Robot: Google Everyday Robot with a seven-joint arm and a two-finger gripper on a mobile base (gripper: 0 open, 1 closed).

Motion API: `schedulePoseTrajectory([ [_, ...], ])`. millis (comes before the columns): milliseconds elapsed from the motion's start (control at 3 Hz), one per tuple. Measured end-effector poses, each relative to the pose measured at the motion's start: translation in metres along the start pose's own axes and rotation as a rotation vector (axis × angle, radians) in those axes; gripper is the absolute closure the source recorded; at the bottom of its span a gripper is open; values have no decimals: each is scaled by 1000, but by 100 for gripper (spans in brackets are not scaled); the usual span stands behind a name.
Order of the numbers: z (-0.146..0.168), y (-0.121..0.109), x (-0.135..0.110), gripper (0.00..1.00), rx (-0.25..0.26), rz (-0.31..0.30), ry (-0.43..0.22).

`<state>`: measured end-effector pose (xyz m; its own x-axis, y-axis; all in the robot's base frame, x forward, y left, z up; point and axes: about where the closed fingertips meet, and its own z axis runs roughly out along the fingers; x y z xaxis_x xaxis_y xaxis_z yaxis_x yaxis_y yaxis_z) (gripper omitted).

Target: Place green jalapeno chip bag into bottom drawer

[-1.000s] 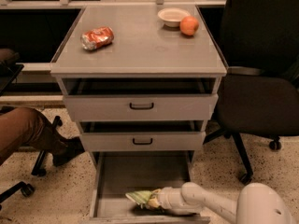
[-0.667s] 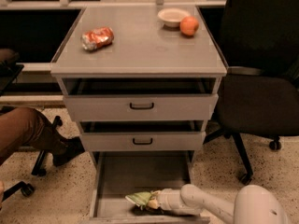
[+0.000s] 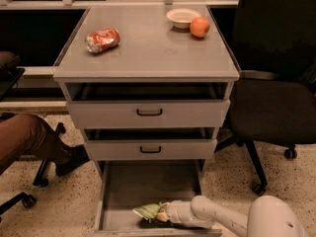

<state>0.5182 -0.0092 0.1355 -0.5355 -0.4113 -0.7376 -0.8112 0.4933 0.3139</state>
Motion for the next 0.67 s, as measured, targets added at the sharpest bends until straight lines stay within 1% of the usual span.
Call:
schedulePoseTrajectory([
  [667,0,0,0,35,0,0,0],
])
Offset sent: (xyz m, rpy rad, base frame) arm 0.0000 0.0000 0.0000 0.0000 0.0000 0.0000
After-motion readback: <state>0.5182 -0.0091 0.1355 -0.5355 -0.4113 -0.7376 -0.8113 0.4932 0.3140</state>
